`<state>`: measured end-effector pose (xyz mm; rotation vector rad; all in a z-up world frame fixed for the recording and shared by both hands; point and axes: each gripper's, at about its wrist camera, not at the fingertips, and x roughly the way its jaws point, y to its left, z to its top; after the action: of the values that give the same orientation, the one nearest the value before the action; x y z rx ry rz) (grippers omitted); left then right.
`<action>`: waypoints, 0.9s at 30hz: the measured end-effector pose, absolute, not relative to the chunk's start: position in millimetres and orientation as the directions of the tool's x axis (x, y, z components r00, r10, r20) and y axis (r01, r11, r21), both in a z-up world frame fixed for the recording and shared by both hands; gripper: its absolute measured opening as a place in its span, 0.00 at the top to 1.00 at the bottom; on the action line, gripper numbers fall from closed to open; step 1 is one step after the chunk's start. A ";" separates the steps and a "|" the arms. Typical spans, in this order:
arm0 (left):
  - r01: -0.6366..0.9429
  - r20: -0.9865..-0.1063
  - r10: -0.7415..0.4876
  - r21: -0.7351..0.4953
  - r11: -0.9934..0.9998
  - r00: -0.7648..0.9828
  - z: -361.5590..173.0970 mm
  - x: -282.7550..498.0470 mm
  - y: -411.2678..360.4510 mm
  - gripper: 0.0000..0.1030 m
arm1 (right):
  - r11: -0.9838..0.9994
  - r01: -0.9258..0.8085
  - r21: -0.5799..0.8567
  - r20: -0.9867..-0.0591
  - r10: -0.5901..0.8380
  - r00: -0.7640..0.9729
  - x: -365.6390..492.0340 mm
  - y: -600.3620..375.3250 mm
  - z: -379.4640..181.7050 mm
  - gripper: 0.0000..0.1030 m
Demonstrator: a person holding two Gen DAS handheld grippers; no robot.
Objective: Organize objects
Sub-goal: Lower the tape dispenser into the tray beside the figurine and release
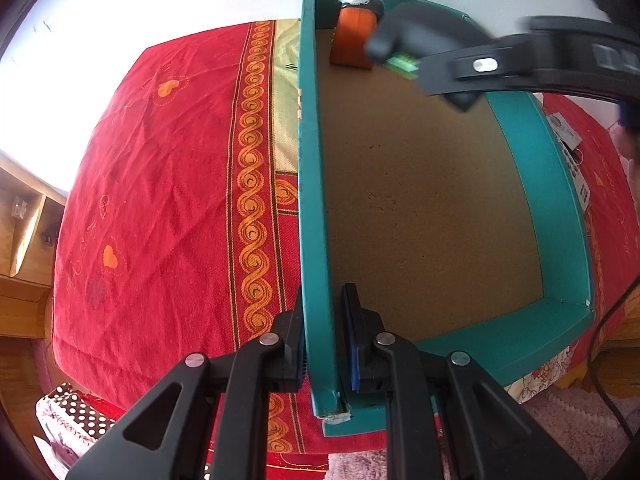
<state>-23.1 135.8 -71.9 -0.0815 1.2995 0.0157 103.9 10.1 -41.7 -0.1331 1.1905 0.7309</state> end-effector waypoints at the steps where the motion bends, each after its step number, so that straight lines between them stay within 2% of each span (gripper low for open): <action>1: -0.056 -0.962 -0.036 -0.053 0.997 0.269 -71.9 -23.4 136.0 0.87 | 0.767 -0.582 0.272 -0.881 0.442 0.171 105.1 12.8 -44.6 0.52; 13: -0.049 -0.960 -0.047 -0.063 0.997 0.275 -70.7 -27.8 140.0 0.87 | 0.799 -0.566 0.204 -0.918 0.356 0.171 118.9 50.3 -80.8 0.52; 23: -0.044 -0.960 -0.054 -0.068 0.997 0.276 -71.2 -27.5 140.8 0.87 | 0.800 -0.571 0.183 -0.924 0.338 0.177 120.2 55.6 -88.9 0.51; 27: -0.047 -0.959 -0.054 -0.070 0.996 0.278 -70.8 -27.4 142.1 0.87 | 0.797 -0.567 0.210 -0.914 0.367 0.176 117.8 48.9 -82.7 0.41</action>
<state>-27.4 142.1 -70.8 -0.0902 1.2900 -0.0049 117.8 48.9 -82.7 -0.1929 1.2273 0.6663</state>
